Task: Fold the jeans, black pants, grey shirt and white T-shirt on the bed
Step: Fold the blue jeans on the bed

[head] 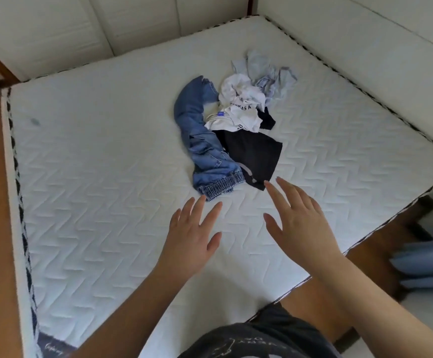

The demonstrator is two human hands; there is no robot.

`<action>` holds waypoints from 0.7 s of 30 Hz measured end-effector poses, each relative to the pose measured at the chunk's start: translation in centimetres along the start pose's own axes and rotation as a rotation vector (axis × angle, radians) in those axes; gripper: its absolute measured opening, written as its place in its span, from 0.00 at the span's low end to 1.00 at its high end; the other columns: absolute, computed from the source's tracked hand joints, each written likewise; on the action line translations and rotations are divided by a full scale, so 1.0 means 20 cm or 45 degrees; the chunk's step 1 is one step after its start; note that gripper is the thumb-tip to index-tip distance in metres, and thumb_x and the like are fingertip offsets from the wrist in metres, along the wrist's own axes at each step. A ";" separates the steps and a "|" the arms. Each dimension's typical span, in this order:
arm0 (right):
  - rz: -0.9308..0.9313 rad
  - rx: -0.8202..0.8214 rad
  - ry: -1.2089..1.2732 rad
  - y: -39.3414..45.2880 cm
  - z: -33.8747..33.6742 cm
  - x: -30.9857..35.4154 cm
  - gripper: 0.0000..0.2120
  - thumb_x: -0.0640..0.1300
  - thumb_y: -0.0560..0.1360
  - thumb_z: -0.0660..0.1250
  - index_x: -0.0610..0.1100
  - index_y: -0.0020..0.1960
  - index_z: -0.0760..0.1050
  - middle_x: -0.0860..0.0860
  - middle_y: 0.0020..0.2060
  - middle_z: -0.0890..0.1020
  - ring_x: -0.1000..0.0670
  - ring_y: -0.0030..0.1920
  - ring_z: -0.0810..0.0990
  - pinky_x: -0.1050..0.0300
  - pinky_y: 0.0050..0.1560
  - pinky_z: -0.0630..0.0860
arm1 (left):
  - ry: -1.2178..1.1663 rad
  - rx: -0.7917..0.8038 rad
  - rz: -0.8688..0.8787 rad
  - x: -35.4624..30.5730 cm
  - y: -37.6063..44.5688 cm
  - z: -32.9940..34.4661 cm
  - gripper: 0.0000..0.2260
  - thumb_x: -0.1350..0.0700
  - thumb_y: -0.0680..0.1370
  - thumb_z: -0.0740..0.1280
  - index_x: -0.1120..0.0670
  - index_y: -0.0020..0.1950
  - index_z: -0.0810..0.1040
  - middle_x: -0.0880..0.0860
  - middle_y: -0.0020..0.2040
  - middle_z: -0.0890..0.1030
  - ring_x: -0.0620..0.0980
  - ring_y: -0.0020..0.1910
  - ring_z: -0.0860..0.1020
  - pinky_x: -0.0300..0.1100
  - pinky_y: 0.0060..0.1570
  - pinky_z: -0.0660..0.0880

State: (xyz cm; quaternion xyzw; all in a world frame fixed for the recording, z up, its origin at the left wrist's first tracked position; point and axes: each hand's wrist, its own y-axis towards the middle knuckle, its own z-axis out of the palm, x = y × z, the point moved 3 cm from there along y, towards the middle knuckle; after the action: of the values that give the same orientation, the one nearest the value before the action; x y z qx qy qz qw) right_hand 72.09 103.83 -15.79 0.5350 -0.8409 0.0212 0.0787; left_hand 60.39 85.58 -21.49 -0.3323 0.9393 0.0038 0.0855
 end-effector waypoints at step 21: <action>-0.368 0.377 -0.009 1.09 1.31 -0.42 0.30 0.56 0.76 0.67 0.46 0.74 0.67 0.43 0.71 0.71 0.42 0.69 0.72 0.46 0.67 0.69 | -0.041 0.256 -0.238 0.05 0.91 1.07 0.30 0.44 0.81 0.60 0.47 0.80 0.52 0.56 0.79 0.58 0.59 0.76 0.59 0.56 0.71 0.64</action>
State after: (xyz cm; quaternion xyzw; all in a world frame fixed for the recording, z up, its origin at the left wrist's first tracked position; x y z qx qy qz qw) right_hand 53.02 117.54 -41.80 0.6559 -0.7434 0.1311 -0.0016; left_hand 51.62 100.41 -43.71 -0.4080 0.8984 -0.0930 0.1332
